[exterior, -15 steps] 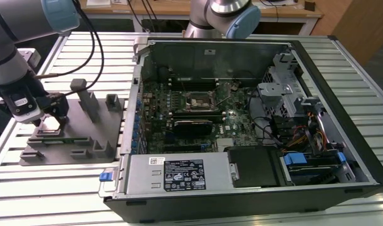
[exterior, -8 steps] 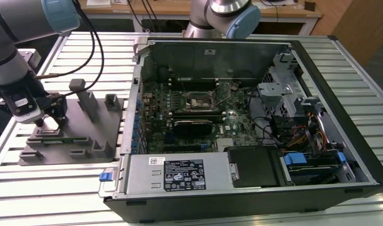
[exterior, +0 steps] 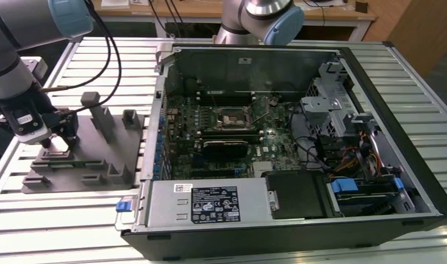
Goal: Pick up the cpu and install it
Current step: 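Pick up the cpu and move it towards the insertion slot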
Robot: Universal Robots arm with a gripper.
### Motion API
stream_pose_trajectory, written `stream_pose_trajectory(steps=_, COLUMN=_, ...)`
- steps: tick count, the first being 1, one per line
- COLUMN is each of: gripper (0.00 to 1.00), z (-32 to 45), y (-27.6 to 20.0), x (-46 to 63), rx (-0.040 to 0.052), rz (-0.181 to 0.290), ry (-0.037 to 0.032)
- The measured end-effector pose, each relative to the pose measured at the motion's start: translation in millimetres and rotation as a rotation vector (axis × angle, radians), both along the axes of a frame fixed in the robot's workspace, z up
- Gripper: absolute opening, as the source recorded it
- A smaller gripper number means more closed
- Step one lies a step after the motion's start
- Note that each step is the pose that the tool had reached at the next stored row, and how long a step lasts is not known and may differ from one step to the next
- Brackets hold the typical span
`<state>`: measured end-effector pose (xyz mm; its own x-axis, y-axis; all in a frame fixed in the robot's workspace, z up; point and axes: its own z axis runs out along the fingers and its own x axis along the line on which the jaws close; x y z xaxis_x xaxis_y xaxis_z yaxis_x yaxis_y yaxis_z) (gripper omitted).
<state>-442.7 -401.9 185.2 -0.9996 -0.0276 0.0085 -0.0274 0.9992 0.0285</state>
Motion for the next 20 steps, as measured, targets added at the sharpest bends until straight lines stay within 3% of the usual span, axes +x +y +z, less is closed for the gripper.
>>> stream_pose_trajectory(steps=20, gripper=0.54, z=22.4, y=0.2, x=-0.1, rx=-0.0024, rz=0.0, ry=0.0008)
